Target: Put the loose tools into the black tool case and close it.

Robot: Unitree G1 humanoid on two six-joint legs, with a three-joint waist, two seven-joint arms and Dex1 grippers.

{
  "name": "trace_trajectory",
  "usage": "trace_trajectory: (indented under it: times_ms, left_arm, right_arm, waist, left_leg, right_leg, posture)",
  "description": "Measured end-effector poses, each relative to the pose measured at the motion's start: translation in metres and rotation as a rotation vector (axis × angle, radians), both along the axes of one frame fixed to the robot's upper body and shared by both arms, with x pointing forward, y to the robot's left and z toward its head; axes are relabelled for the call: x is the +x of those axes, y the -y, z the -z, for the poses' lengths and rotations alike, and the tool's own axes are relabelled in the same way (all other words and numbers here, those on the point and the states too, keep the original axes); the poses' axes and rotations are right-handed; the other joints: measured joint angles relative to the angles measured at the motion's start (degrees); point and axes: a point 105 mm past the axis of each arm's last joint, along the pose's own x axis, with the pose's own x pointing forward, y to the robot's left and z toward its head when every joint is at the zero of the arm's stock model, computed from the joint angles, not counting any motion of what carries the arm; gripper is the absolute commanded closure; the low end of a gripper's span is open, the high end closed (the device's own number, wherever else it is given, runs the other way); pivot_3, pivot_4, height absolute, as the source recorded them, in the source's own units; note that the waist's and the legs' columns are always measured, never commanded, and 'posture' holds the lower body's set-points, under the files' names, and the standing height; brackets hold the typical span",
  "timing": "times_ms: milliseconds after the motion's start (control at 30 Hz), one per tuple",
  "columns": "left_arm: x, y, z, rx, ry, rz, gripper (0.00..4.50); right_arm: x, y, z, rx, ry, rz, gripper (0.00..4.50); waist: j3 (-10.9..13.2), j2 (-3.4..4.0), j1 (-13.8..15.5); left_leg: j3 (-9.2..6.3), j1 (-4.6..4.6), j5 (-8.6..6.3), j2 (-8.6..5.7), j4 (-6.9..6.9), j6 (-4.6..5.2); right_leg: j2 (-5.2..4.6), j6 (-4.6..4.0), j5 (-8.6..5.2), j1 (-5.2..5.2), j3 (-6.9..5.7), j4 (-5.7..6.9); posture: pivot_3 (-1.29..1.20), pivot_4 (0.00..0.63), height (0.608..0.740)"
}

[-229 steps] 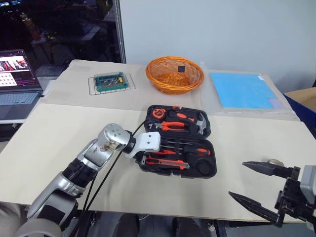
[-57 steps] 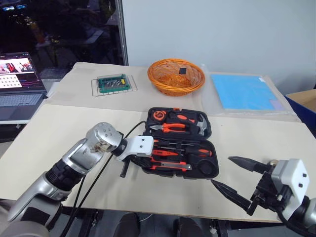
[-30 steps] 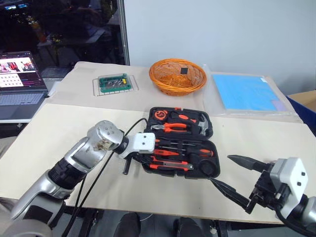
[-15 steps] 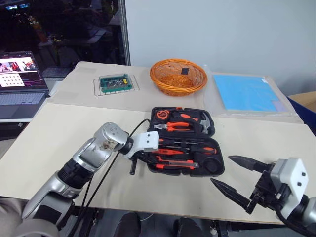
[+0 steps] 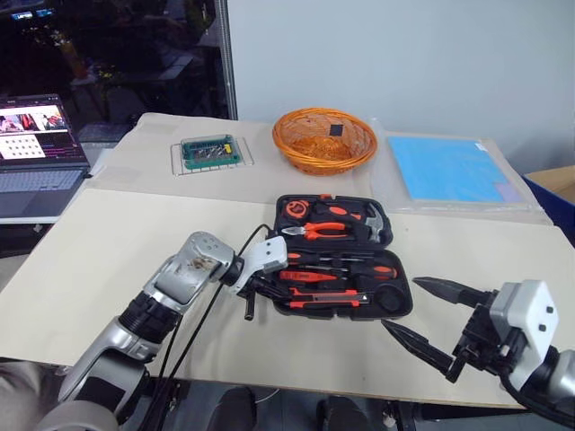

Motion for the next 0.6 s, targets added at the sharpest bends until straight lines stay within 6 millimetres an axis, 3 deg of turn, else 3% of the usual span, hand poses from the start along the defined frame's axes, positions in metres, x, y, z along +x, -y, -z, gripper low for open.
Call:
trace_trajectory:
  times_ms: [67,233,500,600]
  left_arm:
    - [-0.005,0.005,-0.03,-0.149,0.017,0.026,4.48]
    - [-0.012,-0.004,-0.08,-0.325,0.08,0.023,2.88]
    - [-0.033,0.006,-0.096,-0.377,0.186,0.022,0.07]
    - [-0.035,0.014,-0.1,-0.391,0.228,-0.004,0.02]
  right_arm:
    - [0.0,0.001,0.002,0.008,-0.016,0.006,0.0]
    - [0.007,0.015,0.011,0.001,-0.056,0.112,0.0]
    - [0.021,0.074,0.03,-0.111,-0.222,0.39,0.0]
    - [0.025,0.112,0.036,-0.211,-0.264,0.534,0.0]
  waist:
    - [0.1,-0.09,-0.1]
    - [0.1,-0.07,-0.3]
    - [0.1,-0.09,-0.1]
    - [0.1,-0.09,-0.1]
  left_leg:
    - [-0.04,-0.11,0.01,0.04,0.0,0.01]
    - [-0.04,-0.04,0.01,0.03,-0.03,0.01]
    - [-0.03,0.04,0.01,0.01,0.01,0.01]
    - [-0.02,0.04,0.01,-0.02,0.0,0.01]
  right_leg:
    - [0.04,0.0,0.01,-0.07,-0.04,0.02]
    - [0.06,0.02,0.01,-0.05,-0.02,0.05]
    - [0.03,0.01,0.02,0.04,0.01,0.03]
    - [0.02,0.01,0.02,0.03,0.03,-0.01]
  posture:
    - [0.0,0.15,0.74]
    - [0.0,0.15,0.74]
    - [0.0,0.15,0.74]
    - [0.0,0.15,0.74]
